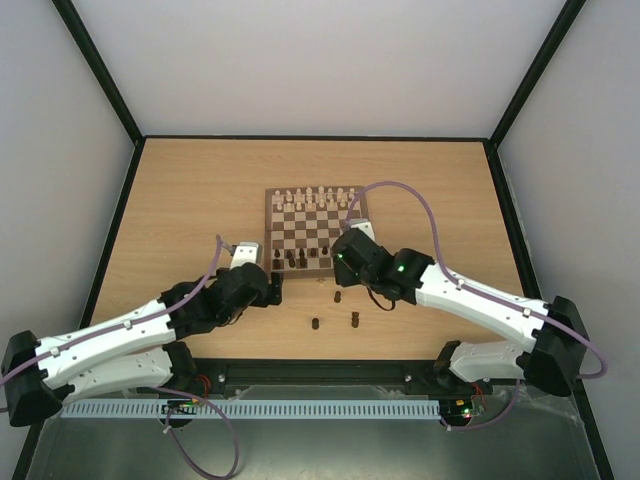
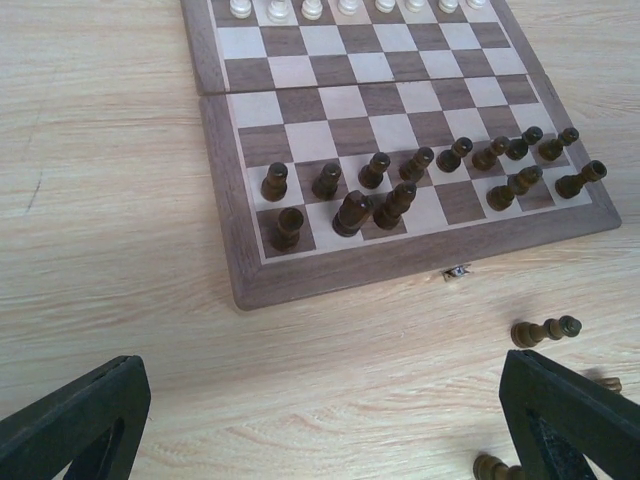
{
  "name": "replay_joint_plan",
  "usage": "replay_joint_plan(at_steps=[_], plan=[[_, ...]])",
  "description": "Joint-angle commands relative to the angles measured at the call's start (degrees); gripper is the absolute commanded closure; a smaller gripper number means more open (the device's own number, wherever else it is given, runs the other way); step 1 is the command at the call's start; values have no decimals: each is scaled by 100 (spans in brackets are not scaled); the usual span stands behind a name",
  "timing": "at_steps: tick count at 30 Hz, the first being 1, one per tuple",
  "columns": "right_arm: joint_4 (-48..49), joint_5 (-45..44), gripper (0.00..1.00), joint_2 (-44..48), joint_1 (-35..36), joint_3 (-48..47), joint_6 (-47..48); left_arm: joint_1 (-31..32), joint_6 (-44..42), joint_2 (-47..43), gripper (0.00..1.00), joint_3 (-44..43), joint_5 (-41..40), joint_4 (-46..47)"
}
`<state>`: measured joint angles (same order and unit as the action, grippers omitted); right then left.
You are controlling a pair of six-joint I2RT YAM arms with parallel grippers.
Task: Set up the chess pieces on the board
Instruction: Pick up the chess piece at the center of the board.
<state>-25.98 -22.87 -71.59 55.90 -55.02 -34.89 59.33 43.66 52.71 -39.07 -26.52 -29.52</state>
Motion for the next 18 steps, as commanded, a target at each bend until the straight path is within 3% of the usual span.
replay_joint_plan(at_steps=[1,11,18], plan=[[-335,-217,35,394,-120,123,-5,-36,239,-358,1,253,-1,52],[100,805,39,404,-242,688,2,-38,178,-421,1,268,-115,84],[369,1116,40,59,54,992,-111,-44,148,-390,1,252,-90,115]])
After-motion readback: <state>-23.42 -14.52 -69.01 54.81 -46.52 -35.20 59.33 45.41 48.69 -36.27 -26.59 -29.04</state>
